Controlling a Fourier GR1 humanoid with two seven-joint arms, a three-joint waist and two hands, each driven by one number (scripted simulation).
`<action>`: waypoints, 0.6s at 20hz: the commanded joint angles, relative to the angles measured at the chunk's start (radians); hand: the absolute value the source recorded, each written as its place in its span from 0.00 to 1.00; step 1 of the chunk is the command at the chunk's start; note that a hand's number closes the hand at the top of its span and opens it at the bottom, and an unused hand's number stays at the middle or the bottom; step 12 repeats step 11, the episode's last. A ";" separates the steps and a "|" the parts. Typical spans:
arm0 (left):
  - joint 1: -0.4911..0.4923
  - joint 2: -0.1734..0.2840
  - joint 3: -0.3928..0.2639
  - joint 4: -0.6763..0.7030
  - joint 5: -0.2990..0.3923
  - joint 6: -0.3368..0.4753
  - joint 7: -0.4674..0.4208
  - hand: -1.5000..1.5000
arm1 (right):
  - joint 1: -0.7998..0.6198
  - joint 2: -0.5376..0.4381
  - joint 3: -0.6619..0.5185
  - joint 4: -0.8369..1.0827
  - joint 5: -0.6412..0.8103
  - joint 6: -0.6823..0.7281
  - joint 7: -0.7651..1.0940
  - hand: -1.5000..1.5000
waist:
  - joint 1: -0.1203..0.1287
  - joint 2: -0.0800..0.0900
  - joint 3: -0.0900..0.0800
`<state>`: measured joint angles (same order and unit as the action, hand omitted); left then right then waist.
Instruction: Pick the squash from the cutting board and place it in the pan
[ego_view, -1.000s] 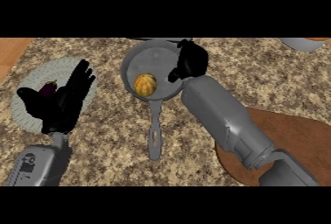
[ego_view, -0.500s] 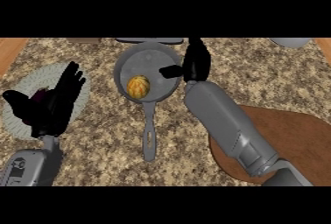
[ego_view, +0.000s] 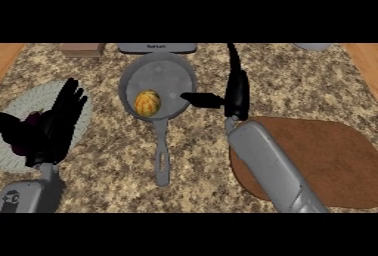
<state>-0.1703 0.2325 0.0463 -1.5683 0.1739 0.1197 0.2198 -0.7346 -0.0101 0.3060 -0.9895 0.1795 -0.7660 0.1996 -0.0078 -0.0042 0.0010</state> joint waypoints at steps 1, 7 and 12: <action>0.031 -0.013 0.004 -0.009 -0.002 0.003 -0.016 0.50 | 0.215 -0.072 0.019 -0.236 -0.077 0.136 -0.084 0.00 | -0.013 -0.003 0.000; 0.039 0.008 0.034 -0.023 0.005 -0.035 -0.005 0.50 | 0.455 -0.137 0.078 -0.514 0.012 0.123 -0.052 0.00 | 0.001 0.001 -0.001; 0.012 -0.034 0.022 0.036 -0.029 -0.043 -0.057 0.50 | 0.484 -0.122 0.082 -0.598 0.121 0.139 0.066 0.00 | 0.004 0.003 -0.001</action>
